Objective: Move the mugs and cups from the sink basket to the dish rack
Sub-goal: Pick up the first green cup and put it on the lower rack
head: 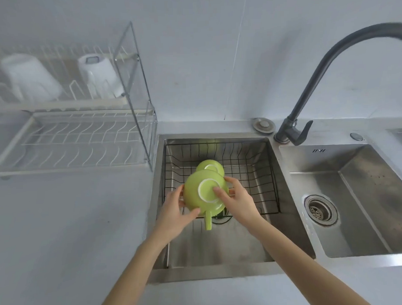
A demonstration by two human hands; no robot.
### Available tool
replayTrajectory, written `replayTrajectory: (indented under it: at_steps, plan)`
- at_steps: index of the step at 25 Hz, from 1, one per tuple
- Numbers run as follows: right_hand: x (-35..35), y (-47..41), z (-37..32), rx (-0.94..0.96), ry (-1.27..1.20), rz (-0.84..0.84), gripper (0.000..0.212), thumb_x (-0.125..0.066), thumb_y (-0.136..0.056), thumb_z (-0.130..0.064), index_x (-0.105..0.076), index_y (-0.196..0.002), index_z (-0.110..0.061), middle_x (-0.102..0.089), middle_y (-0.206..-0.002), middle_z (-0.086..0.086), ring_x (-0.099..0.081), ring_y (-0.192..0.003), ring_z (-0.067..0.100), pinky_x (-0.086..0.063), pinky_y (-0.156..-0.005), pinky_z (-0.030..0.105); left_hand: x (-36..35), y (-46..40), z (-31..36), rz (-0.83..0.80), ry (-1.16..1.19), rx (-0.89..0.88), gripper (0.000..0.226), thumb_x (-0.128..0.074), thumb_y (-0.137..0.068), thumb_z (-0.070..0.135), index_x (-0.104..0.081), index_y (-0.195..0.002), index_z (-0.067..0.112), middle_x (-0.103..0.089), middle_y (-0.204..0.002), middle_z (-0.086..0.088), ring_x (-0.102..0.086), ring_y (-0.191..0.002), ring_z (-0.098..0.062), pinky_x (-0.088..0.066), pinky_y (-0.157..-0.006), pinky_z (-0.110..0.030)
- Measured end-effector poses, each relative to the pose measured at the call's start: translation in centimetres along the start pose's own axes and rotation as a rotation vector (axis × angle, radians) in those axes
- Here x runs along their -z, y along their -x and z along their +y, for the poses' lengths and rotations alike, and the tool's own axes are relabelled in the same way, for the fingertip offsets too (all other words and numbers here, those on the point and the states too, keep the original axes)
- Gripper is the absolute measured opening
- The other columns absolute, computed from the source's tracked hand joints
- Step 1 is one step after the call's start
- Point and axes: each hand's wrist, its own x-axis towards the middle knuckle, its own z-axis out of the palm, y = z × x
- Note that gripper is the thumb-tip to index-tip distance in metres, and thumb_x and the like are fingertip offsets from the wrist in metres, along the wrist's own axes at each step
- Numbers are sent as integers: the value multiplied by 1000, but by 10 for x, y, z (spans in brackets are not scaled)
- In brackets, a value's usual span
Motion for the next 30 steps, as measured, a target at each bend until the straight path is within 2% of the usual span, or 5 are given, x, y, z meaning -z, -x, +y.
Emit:
replayTrajectory:
  at_steps: [3,12,18,25,30]
  plan:
    - [-27,10,-18,15,11,-22,54,-54,-86,-44,-36,-135,-27,-54,-122,11,-51,-113,24,-42,-96,35,29,11,-13,-1,-26,-9,77,-72,-74,20,-28,-137,16,-37,-123,-1,-50,-83,2,-37,-76,-15]
    - [-115,20,-72,80,37,-42,60,-54,-87,-39,-32,-139,-23,-50,-129,15,-49,-119,28,-40,-103,39,123,24,-56,20,-83,-39,81,-68,-78,24,-17,-141,27,-37,-143,2,-56,-97,-15,-41,-66,-16]
    - [-163,13,-106,119,68,-53,70,-62,-82,-39,-29,-140,-19,-44,-132,12,-48,-118,24,-33,-89,23,179,13,-74,-70,-153,-36,92,-71,-74,32,-8,-143,29,-45,-134,-6,-46,-62,-1,-40,-57,-4]
    - [-193,-23,-145,112,127,-34,90,-70,-75,-35,-16,-145,-16,-35,-143,12,-35,-132,28,-31,-106,36,220,-41,-76,-33,-133,-66,84,-70,-75,29,-19,-141,26,-42,-140,2,-53,-90,-14,-36,-68,-14]
    - [-197,-63,-168,123,180,-7,87,-69,-78,-33,-16,-145,-14,-39,-143,11,-39,-130,28,-35,-102,34,238,-90,-72,-37,-193,-95,84,-70,-75,29,-20,-141,23,-43,-140,-1,-54,-89,-18,-32,-69,-14]
